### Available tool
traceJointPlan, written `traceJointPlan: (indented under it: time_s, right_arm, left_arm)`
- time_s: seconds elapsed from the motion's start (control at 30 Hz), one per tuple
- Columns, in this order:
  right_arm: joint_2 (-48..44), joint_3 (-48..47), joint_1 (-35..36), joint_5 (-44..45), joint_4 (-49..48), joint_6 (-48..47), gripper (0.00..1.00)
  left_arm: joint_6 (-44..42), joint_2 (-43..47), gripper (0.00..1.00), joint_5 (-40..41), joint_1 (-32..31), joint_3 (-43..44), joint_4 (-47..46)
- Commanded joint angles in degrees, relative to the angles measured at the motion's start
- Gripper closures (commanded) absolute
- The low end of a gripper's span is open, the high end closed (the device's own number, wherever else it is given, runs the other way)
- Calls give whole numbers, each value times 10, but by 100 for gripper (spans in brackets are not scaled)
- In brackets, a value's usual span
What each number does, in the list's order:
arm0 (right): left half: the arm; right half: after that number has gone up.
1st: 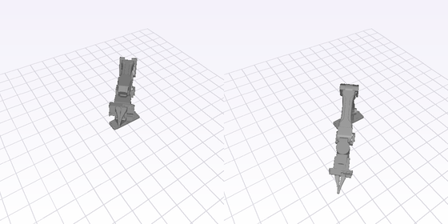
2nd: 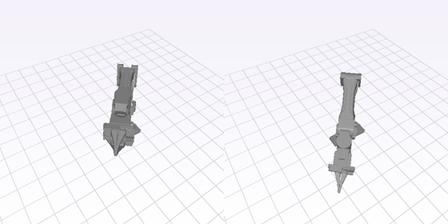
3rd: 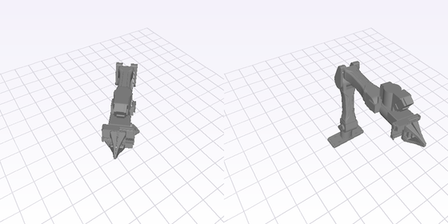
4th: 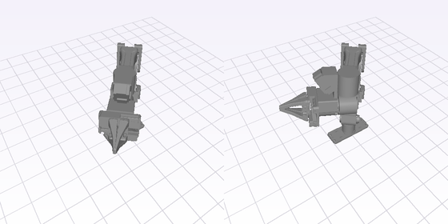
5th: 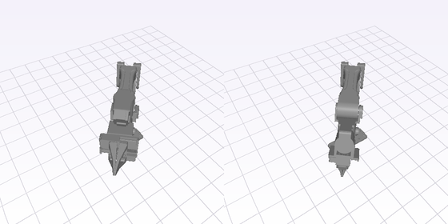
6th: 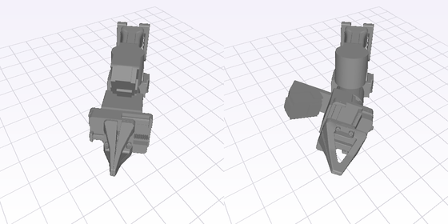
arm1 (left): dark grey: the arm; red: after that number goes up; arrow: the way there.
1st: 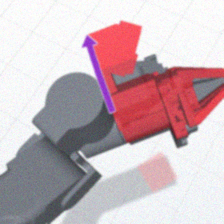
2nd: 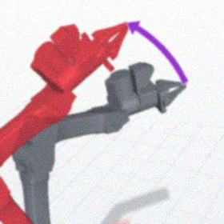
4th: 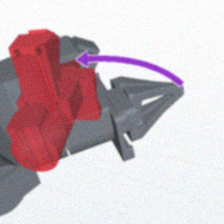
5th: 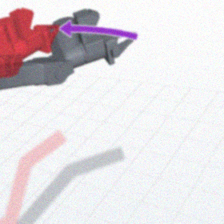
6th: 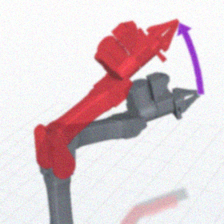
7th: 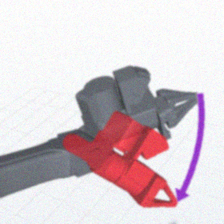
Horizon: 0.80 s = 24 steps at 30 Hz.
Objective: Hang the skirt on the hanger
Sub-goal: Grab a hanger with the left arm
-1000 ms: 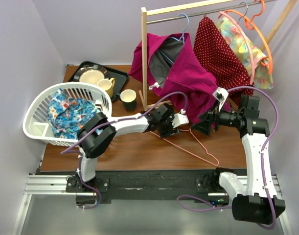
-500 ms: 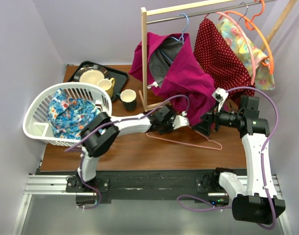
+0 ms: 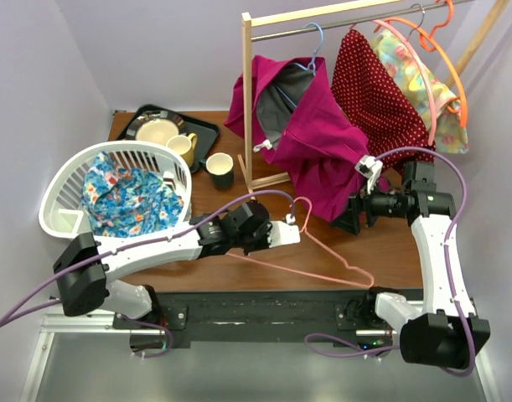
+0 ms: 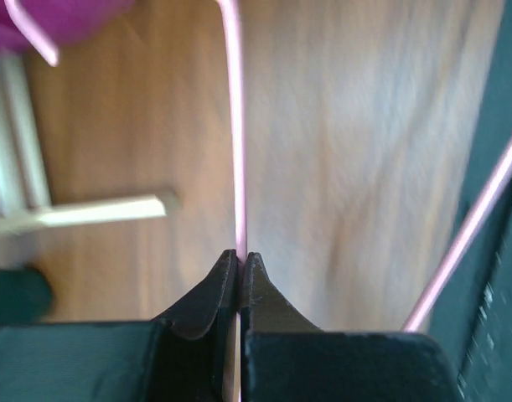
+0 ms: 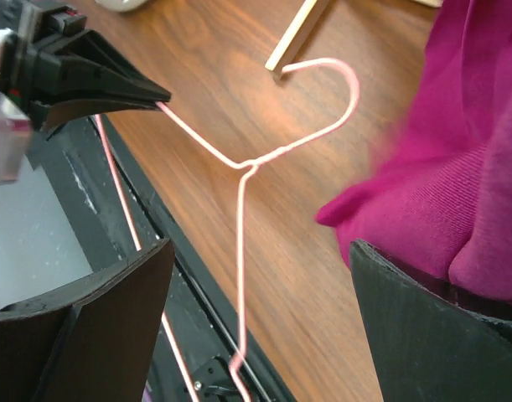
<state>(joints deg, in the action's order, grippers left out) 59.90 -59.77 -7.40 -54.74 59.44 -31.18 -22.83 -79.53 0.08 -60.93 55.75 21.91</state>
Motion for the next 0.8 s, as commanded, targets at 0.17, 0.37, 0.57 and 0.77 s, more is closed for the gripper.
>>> traceJointPlan:
  time_s: [0.17,0.37,0.57,0.77]
  right_arm:
    - [23,-11,35,7,39,-41,8]
    - [24,-12,116,5,52,-53,7]
    - [15,-16,178,57,13,-7,6]
    - [20,-18,201,18,37,-13,11]
  left_arm:
    - [73,53,100,49,-73,-6,80]
    - [110,128,100,166,-107,-23,10]
    - [121,144,100,194,-121,-18,-1]
    - [115,169,100,238,-130,-15,-14]
